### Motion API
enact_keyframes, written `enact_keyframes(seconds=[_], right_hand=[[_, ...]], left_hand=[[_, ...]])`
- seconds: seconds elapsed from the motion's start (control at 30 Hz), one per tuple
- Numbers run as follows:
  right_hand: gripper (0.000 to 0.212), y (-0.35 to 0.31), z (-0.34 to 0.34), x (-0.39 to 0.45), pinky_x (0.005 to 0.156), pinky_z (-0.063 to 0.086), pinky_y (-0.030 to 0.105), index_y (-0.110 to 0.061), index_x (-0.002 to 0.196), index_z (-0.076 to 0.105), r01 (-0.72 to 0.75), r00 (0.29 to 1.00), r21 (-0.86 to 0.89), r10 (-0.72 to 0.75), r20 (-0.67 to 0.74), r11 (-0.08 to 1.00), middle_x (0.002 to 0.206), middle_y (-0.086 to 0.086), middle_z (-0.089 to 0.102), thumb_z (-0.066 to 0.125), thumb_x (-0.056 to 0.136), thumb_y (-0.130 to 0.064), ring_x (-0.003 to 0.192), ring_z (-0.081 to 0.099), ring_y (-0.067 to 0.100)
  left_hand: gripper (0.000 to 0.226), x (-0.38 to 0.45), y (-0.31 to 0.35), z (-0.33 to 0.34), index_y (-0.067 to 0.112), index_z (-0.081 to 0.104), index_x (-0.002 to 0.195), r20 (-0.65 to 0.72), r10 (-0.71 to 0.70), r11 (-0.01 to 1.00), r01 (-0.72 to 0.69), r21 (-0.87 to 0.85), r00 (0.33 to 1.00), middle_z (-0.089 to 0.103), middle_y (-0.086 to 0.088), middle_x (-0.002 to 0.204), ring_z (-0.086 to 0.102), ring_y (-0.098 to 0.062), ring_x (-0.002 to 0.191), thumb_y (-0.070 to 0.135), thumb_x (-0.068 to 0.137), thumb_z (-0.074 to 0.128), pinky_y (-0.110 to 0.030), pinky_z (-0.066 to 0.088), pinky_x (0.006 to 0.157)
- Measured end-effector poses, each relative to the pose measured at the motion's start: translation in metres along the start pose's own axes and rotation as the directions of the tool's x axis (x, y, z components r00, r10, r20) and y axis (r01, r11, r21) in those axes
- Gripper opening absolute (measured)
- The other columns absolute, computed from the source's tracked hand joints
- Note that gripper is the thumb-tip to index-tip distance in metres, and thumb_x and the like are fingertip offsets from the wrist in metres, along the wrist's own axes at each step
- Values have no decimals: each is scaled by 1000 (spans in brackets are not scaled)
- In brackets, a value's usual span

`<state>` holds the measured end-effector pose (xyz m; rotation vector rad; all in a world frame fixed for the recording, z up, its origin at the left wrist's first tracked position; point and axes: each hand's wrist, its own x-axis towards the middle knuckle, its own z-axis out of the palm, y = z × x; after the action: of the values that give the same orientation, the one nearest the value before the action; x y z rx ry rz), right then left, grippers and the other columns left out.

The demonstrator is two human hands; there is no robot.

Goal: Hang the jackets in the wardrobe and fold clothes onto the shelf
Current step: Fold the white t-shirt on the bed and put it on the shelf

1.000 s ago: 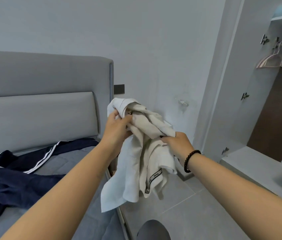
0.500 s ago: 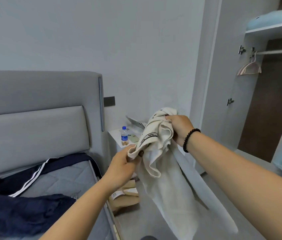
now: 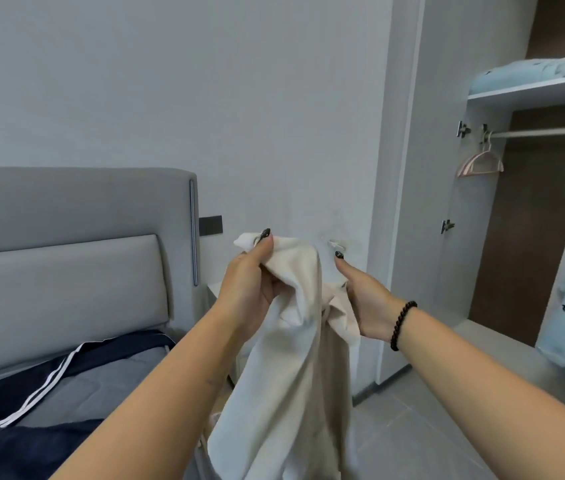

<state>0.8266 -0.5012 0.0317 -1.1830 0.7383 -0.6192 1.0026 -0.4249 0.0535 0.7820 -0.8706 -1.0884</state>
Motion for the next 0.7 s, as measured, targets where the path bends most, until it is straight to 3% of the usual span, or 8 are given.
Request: enact_keyframes(seconds=[0.07, 0.13, 0.23, 0.37, 0.43, 0.53, 0.63, 0.7], right_hand=[[54, -11, 6, -11, 86, 50, 33, -26, 95, 69, -38, 995, -309, 7, -100, 950, 79, -6, 70, 39, 88, -71, 79, 65, 15], [36, -25, 12, -19, 84, 51, 33, -32, 87, 62, 64, 957, -478, -190, -219, 876, 81, -14, 66, 50, 85, -66, 83, 63, 9], [23, -45, 24, -29, 86, 54, 33, -25, 103, 65, 366, 876, -516, -474, -90, 775, 107, -6, 68, 70, 83, -35, 101, 66, 13], [34, -58, 39, -33, 80, 56, 29, -19, 104, 64, 371, 834, -724, -551, -16, 582, 103, -5, 69, 77, 73, -16, 89, 69, 14], [31, -61, 46, -29, 75, 53, 24, -18, 104, 63, 338, 809, -812, -588, -8, 475, 101, -6, 68, 71, 75, -13, 87, 67, 13], [25, -72, 55, -18, 56, 41, 19, -7, 97, 64, 318, 720, -902, -694, 30, 291, 85, 3, 62, 49, 79, 2, 74, 54, 19], [30, -94, 64, -7, 46, 30, 16, -6, 85, 65, 334, 663, -901, -748, 15, 278, 69, 0, 50, 40, 76, 9, 62, 43, 16], [31, -110, 73, 0, 43, 29, 14, -10, 77, 65, 373, 670, -863, -742, -4, 341, 63, -3, 49, 40, 75, 9, 57, 42, 13]], left_hand=[[33, 3, 11, 10, -1, 64, 110, 19, 53, 998, -54, 40, 998, 70, -20, 108, 68, -27, 104, 26, 102, 46, -35, 55, 86], [33, 5, 20, 18, -3, 63, 112, 45, 82, 992, -85, 88, 996, 69, -22, 110, 68, -30, 105, 24, 101, 47, -39, 53, 93], [35, 8, 28, 25, -6, 61, 116, 82, 73, 975, -89, 206, 994, 71, -20, 108, 70, -29, 99, 23, 102, 45, -41, 53, 94], [33, 13, 42, 27, -1, 65, 112, 113, 66, 920, -105, 377, 991, 71, -16, 111, 69, -26, 104, 24, 102, 47, -38, 53, 94], [29, 16, 50, 27, 7, 69, 105, 136, 73, 868, -131, 479, 988, 74, -7, 102, 70, -18, 95, 27, 102, 48, -30, 53, 87], [27, 18, 60, 24, 18, 71, 85, 199, 171, 726, -260, 637, 965, 65, 12, 68, 58, -5, 68, 31, 100, 52, -13, 47, 63], [39, 19, 66, 14, 27, 68, 57, 225, 362, 628, -416, 658, 904, 55, 16, 53, 49, -2, 55, 33, 95, 61, -14, 40, 54], [28, 21, 63, 0, 25, 69, 61, 140, 527, 617, -490, 616, 838, 58, 12, 61, 51, -4, 59, 36, 86, 71, -17, 40, 58]])
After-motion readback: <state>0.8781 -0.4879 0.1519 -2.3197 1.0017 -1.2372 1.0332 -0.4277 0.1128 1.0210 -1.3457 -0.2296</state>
